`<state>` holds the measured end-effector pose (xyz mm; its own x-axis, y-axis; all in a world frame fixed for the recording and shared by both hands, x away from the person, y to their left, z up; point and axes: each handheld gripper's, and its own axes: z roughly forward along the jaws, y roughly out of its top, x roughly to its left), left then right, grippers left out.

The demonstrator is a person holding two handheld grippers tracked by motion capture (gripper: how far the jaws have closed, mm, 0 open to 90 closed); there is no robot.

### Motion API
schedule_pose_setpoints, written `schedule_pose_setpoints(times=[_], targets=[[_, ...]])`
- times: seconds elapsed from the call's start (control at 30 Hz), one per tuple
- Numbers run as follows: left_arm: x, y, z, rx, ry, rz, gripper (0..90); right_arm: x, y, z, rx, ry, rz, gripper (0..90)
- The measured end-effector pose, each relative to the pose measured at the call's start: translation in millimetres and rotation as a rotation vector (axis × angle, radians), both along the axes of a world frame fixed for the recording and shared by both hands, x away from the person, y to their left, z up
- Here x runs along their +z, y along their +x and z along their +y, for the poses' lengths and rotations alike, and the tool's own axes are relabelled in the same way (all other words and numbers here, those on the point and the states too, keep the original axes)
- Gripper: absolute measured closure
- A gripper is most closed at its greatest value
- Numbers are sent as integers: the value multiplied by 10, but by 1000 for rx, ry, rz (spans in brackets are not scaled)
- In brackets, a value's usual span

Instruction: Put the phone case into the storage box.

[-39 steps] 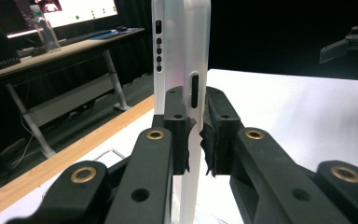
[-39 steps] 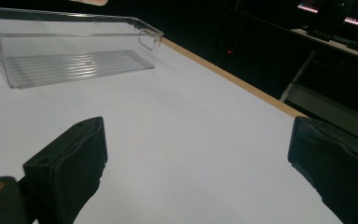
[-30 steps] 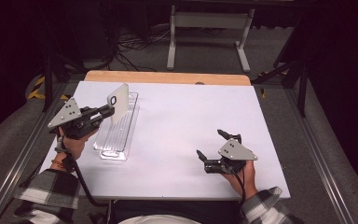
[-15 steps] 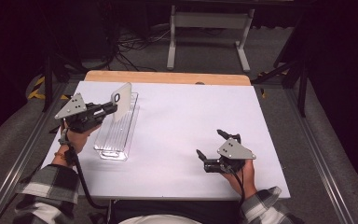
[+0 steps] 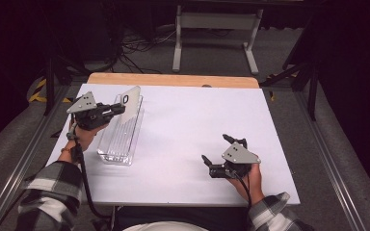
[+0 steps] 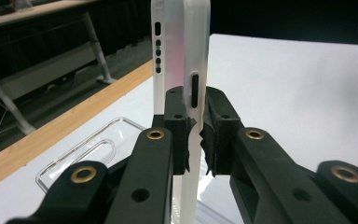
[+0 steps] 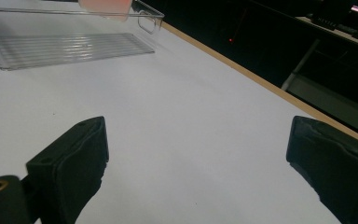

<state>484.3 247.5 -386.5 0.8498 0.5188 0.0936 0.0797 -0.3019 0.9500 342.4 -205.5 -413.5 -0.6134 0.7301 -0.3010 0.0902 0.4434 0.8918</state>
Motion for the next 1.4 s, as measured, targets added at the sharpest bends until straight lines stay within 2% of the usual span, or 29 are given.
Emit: schedule_pose_setpoints(times=[0.07,0.17,0.27,0.43,0.67,0.7,0.83,1.03,1.2,1.4], targets=[[-11,46,-1,0,11,-2,816,-2,0,2,1,-1,1,61],[-35,120,-18,-7,0,19,816,-15,9,7,6,-8,8,61],[-62,184,-32,-3,18,13,817,-26,11,16,6,-12,11,61],[-108,270,-54,-1,23,40,817,-41,20,26,8,-19,17,61],[-105,379,-39,21,21,41,816,-59,27,41,11,-28,24,62],[-110,400,-37,28,37,40,816,-61,28,42,10,-31,23,62],[-158,447,-29,52,42,53,815,-66,29,42,9,-34,26,62],[-223,506,-18,51,38,73,815,-71,28,47,9,-38,25,63],[-256,550,-20,52,55,68,816,-76,30,52,11,-41,24,63],[-294,600,-7,66,39,87,815,-80,30,55,12,-47,25,63]])
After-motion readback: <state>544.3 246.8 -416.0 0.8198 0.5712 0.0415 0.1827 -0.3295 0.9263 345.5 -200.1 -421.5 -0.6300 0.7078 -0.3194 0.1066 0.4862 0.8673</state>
